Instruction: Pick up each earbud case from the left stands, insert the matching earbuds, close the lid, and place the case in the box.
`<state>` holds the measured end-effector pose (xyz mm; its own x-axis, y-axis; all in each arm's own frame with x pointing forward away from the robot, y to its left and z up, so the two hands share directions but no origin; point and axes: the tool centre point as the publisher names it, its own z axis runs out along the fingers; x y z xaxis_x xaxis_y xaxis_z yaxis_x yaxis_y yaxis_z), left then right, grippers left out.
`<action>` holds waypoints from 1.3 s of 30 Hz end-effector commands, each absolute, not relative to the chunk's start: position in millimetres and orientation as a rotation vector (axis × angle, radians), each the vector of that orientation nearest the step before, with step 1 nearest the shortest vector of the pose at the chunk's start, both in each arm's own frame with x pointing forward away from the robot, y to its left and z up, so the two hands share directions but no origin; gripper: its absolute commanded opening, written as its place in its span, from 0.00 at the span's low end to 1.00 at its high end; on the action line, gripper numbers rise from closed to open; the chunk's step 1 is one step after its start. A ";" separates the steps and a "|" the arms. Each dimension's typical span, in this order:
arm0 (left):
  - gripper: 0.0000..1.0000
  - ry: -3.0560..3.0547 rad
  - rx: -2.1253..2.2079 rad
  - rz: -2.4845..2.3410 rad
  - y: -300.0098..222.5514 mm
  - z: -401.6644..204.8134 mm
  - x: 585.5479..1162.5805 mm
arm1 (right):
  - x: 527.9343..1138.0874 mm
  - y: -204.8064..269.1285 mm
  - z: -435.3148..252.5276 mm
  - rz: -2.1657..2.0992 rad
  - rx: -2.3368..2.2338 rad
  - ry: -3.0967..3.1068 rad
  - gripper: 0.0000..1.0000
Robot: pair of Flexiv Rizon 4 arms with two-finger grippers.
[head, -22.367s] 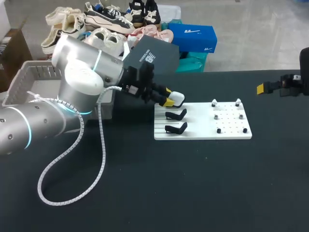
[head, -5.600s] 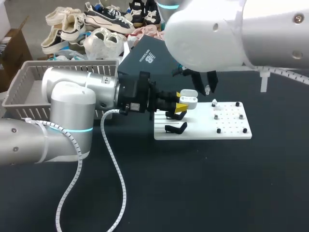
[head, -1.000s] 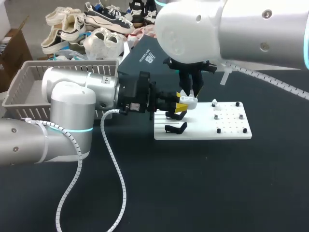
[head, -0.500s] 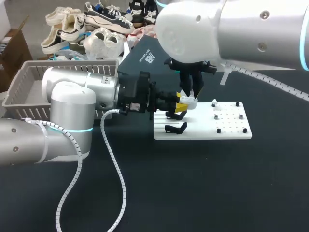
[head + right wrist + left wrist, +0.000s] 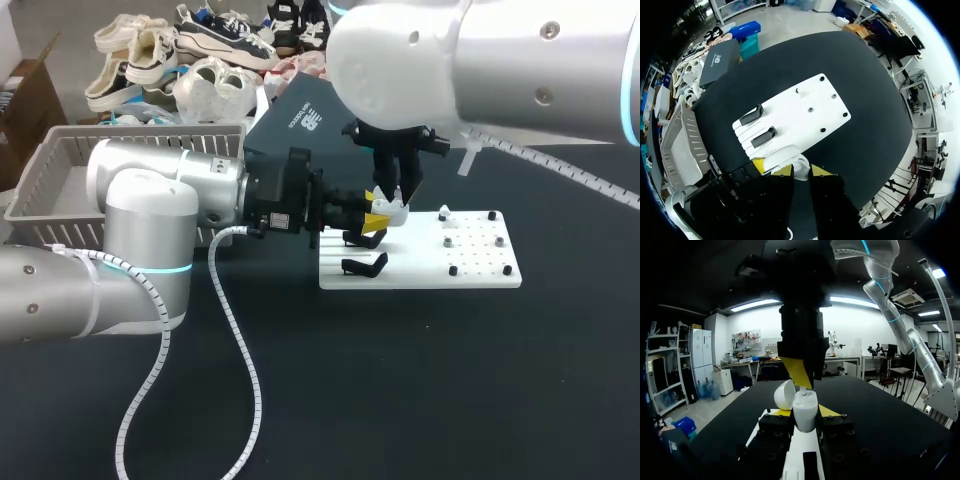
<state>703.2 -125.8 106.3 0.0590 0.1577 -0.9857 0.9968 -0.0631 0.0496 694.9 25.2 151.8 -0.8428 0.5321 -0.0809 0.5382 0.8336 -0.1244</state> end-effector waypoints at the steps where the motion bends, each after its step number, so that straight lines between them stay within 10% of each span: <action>1: 0.00 1.253 1.398 -1.135 -126.6 105.5 705.1 | 695.3 26.0 152.6 -0.222 0.872 2.965 0.00; 19: 0.00 1.253 1.398 -1.135 -126.6 105.5 705.1 | 694.9 25.1 142.7 -0.213 0.890 2.991 0.00; 26: 0.00 1.253 1.398 -1.135 -126.6 105.5 705.1 | 695.0 27.8 141.7 -0.209 0.890 2.994 0.22; 39: 0.00 1.253 1.398 -1.135 -126.6 105.5 705.1 | 691.0 28.3 150.9 -0.183 0.890 2.969 0.31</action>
